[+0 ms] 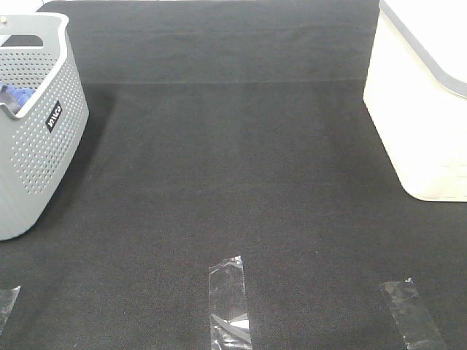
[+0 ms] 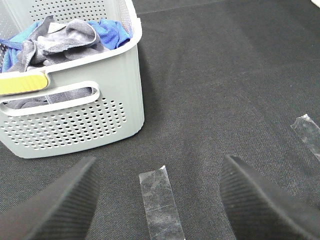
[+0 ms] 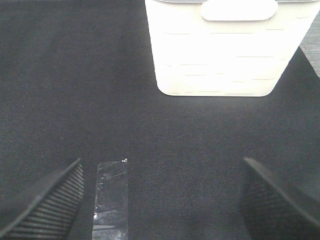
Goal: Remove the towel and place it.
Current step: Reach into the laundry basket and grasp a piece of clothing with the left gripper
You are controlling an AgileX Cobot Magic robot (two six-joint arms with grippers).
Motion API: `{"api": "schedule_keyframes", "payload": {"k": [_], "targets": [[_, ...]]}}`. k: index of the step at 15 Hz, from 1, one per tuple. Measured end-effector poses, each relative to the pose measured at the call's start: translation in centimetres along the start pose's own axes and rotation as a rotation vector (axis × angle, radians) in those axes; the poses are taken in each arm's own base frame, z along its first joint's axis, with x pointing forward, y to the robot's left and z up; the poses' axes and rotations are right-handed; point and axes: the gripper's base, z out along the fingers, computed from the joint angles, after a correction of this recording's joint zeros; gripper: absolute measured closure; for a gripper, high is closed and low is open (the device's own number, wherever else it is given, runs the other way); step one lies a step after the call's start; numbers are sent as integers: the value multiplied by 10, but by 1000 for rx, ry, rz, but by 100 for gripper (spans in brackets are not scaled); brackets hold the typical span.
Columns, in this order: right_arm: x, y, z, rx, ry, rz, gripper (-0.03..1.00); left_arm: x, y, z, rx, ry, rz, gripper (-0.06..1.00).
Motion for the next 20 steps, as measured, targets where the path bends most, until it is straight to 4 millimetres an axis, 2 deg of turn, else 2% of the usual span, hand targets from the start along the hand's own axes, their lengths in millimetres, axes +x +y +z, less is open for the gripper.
{"api": "schedule_keyframes", "payload": {"k": [1,3,5,8,9,11,17,20], "targets": [[0,0,0,0,0,0,19,-4,0,3,1,16,-3,28],[0,0,0,0,0,0,19,-25,1,9,-3,-36,-6,28],[0,0,0,0,0,0,19,-46,4,27,-15,-58,-6,28],[0,0,0,0,0,0,19,-69,13,70,-81,8,46,29],[0,0,0,0,0,0,19,-78,19,97,-124,69,57,30],[0,0,0,0,0,0,19,-95,26,128,-173,119,43,30],[0,0,0,0,0,0,19,-164,44,228,-286,205,-19,30],[0,0,0,0,0,0,19,-186,58,271,-380,289,-43,30]]}}
